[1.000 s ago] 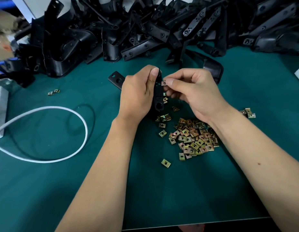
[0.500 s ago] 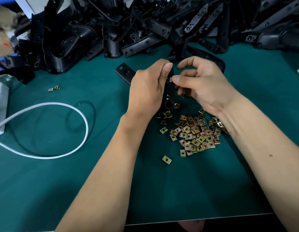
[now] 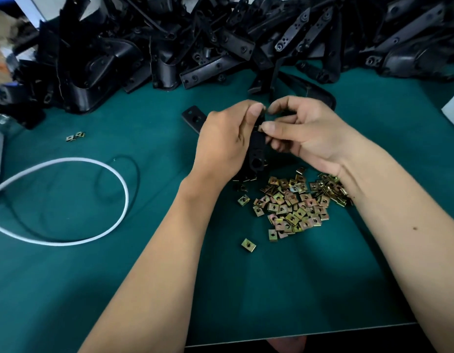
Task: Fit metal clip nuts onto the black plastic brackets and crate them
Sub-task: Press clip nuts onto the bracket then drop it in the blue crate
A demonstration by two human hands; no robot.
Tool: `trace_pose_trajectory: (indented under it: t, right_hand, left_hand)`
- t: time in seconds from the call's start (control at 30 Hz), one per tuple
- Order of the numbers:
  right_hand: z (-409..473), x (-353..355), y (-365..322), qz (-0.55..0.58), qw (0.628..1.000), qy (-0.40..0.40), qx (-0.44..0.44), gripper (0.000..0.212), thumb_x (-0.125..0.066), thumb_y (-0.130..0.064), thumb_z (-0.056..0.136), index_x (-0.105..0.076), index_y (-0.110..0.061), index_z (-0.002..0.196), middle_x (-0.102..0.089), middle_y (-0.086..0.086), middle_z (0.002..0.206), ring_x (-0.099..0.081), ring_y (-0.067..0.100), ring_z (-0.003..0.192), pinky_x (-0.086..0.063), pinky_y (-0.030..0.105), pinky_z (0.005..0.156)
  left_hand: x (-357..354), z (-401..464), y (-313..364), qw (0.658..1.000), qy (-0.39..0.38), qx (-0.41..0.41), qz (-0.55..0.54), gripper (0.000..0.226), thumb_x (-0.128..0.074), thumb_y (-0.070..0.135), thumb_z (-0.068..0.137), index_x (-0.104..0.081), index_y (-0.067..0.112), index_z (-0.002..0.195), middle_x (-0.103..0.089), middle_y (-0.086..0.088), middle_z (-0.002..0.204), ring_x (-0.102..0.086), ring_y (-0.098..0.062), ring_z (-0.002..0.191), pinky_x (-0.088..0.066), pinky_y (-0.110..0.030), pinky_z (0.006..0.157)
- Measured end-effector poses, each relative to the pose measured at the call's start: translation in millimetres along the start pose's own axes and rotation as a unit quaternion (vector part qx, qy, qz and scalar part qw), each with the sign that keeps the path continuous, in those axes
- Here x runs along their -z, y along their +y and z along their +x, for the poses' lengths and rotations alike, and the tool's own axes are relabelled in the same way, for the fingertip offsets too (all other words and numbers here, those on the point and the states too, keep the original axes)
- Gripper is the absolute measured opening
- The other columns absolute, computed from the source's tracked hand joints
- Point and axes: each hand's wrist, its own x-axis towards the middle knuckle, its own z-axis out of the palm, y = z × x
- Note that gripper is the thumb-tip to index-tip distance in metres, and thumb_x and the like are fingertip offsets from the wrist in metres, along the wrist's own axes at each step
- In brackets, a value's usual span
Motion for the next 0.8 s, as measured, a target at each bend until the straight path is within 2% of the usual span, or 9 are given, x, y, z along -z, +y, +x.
trace_pose_trajectory:
  t: [0.1,0.2,0.37,0.5,0.63,0.73,0.8]
  right_hand:
    - [2,-8,4,-0.064,0.998,0.018,0.008,0.010,-0.071,-0.018,0.094,-0.072,-0.009,0.096,-0.066,0.005,0.072,-0.055,0.011,0.061,-0.043,0.025,0.061]
    - [1,-10,5,-0.045,0.999,0.011,0.010,0.013,-0.065,-0.015,0.099,-0.075,-0.008,0.094,-0.064,0.004,0.070,-0.052,0.009,0.060,-0.041,0.019,0.056]
    - [0,-15,4,-0.050,0.999,0.001,0.003,0.017,-0.065,-0.015,0.098,-0.072,-0.011,0.083,-0.061,0.002,0.064,-0.048,0.009,0.057,-0.032,0.022,0.055]
    - [-1,-10,-1,-0.073,0.997,-0.015,-0.015,0.017,-0.065,-0.011,0.097,-0.069,-0.007,0.082,-0.059,0.002,0.060,-0.046,0.011,0.058,-0.033,0.021,0.056]
    - [-2,-3,-5,-0.098,0.994,-0.028,-0.033,0.013,-0.068,-0.013,0.093,-0.069,-0.006,0.081,-0.058,0.002,0.057,-0.045,0.010,0.054,-0.035,0.016,0.051]
    - [-2,-4,-4,-0.086,0.996,-0.017,-0.029,0.015,-0.068,-0.010,0.094,-0.067,-0.006,0.079,-0.057,0.001,0.056,-0.045,0.010,0.054,-0.035,0.015,0.050]
    - [-2,-6,-5,-0.058,0.998,-0.015,-0.024,0.016,-0.072,-0.016,0.088,-0.068,-0.009,0.075,-0.055,0.001,0.055,-0.043,0.011,0.055,-0.032,0.018,0.051]
  left_hand:
    - [2,-3,-2,0.996,0.068,0.039,0.047,0.040,-0.043,0.036,0.110,-0.072,0.008,0.109,-0.070,-0.007,0.077,-0.065,-0.032,0.072,-0.052,-0.047,0.067]
    - [4,-2,-1,0.995,0.081,0.041,0.051,0.042,-0.042,0.037,0.109,-0.072,0.008,0.110,-0.070,-0.007,0.077,-0.065,-0.032,0.072,-0.052,-0.048,0.067]
    - [3,-2,-1,0.997,0.072,0.027,0.032,0.042,-0.044,0.036,0.108,-0.072,0.006,0.109,-0.070,-0.009,0.077,-0.065,-0.034,0.070,-0.053,-0.048,0.065]
    - [3,-3,-2,0.999,0.046,0.003,0.011,0.039,-0.046,0.033,0.108,-0.071,0.004,0.103,-0.066,-0.008,0.072,-0.062,-0.034,0.066,-0.051,-0.048,0.063]
    - [3,-1,-3,1.000,0.010,-0.023,0.008,0.036,-0.049,0.031,0.109,-0.074,0.005,0.103,-0.070,-0.007,0.077,-0.065,-0.031,0.071,-0.052,-0.047,0.066]
    - [0,0,0,0.999,0.018,-0.023,0.016,0.037,-0.048,0.034,0.108,-0.073,0.007,0.099,-0.068,-0.005,0.075,-0.064,-0.030,0.069,-0.051,-0.046,0.065]
    - [-1,0,3,0.999,0.032,-0.014,0.014,0.039,-0.047,0.035,0.108,-0.073,0.008,0.101,-0.069,-0.005,0.076,-0.065,-0.030,0.069,-0.052,-0.046,0.065]
